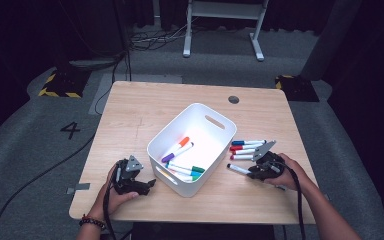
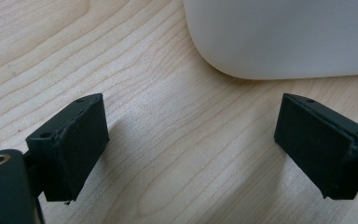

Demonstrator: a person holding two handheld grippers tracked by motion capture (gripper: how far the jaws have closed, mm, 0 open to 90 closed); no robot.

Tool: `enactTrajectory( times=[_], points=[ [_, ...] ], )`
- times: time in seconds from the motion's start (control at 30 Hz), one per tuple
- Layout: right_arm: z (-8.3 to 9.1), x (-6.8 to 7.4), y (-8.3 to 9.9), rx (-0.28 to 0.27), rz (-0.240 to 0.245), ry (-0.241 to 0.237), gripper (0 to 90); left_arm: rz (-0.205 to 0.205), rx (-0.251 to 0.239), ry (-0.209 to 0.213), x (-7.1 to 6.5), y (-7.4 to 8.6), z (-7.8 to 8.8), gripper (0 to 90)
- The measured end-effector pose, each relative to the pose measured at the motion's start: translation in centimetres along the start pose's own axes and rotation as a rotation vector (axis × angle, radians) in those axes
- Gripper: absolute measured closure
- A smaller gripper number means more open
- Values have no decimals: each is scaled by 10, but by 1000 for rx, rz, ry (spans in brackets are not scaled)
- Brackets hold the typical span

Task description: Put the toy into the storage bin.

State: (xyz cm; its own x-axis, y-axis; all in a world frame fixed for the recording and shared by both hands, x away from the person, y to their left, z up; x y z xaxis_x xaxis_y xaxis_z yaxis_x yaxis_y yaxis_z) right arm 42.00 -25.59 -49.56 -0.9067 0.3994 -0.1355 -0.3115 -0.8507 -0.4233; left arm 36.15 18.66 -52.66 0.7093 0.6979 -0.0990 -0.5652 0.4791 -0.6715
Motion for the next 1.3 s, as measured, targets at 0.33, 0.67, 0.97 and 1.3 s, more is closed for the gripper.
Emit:
enactTrajectory(
  times=[0.33,0.67,0.97,1.3],
  points=[
    [6,14,15,-33,-30,-5,653,0,0,0,0,0,0,98],
    [6,27,13,-65,-25,-9,744,0,0,1,0,0,0,98],
    [27,28,9,-154,-59,13,745,1,0,0,0,0,0,98],
    [79,23,-10,-310,-64,72,746,0,0,1,0,0,0,98]
  ],
)
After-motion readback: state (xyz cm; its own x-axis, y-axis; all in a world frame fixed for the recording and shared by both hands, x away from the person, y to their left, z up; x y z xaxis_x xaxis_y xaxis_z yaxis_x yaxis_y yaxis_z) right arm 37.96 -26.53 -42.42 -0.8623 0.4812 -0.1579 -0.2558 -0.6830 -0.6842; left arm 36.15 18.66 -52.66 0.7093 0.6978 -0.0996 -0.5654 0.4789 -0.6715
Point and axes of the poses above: each handheld gripper's, and its own axes: z roughly backward along the jaws, y roughly out of its underside, x roughly to its left, the point moved 3 cm from there along -z, roughly forward along the jaws, and after that the axes turned 6 degrees about y, right-handed, at the moved point
